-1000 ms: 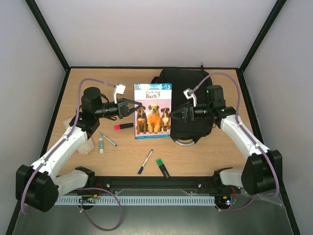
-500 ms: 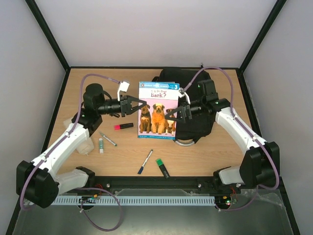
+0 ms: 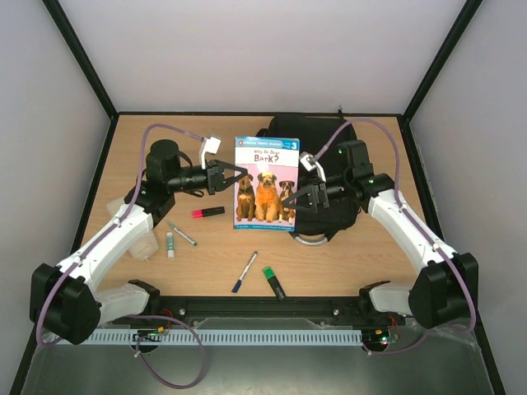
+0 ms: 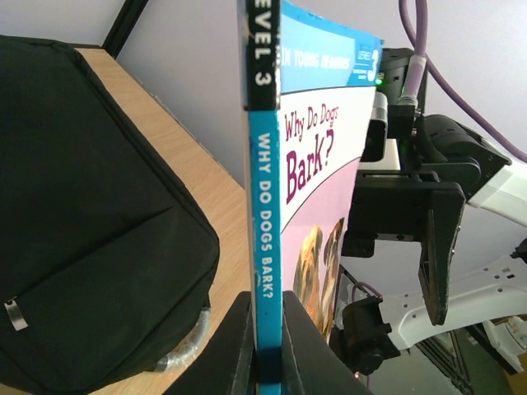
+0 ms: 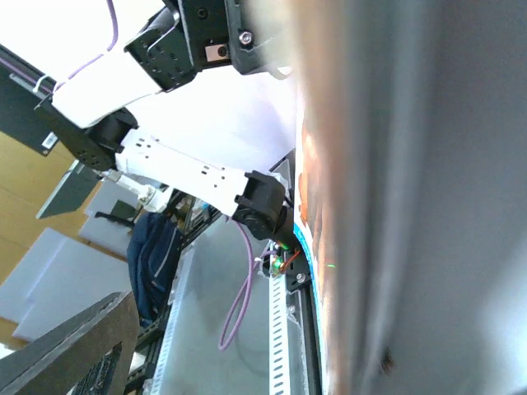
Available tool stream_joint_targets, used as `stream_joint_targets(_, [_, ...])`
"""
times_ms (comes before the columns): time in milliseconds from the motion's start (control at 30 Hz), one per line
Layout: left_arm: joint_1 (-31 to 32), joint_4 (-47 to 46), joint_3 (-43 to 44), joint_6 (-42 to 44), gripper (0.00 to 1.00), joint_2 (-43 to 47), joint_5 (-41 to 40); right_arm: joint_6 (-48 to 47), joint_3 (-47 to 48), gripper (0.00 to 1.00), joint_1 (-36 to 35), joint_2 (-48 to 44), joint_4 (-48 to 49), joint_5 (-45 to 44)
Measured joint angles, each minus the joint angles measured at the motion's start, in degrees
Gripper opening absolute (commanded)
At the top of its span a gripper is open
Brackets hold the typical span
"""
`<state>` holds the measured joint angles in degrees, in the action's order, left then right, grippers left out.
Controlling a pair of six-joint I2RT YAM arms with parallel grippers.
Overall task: Pack the student bag
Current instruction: Pick up the book from the center of the board.
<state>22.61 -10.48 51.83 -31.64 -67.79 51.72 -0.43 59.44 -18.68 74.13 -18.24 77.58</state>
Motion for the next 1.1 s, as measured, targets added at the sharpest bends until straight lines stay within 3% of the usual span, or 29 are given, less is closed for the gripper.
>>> stream_joint_targets(433, [0.0, -0.2, 0.0, 0.1, 0.02, 0.0, -1.4, 13.7, -3.2, 0.72, 1.3, -3.2, 11.2, -3.2])
stream_joint_targets(667, [0.0, -1.6, -0.2, -1.6, 0.02, 0.0, -1.6, 19.3, -4.6, 0.55, 1.5, -4.9, 16.0, -4.1])
stream_joint_targets(867, [0.0, -2.8, -0.8, -2.5, 0.02, 0.0, -1.8, 21.3, -6.1, 0.30, 1.5, -6.6, 18.3, -6.2])
stream_joint_targets(1100, [0.0, -3.6, -2.1, -3.3, 0.04, 0.0, -1.9, 22.9, -8.2, 0.22, 1.5, -8.2, 19.9, -9.4])
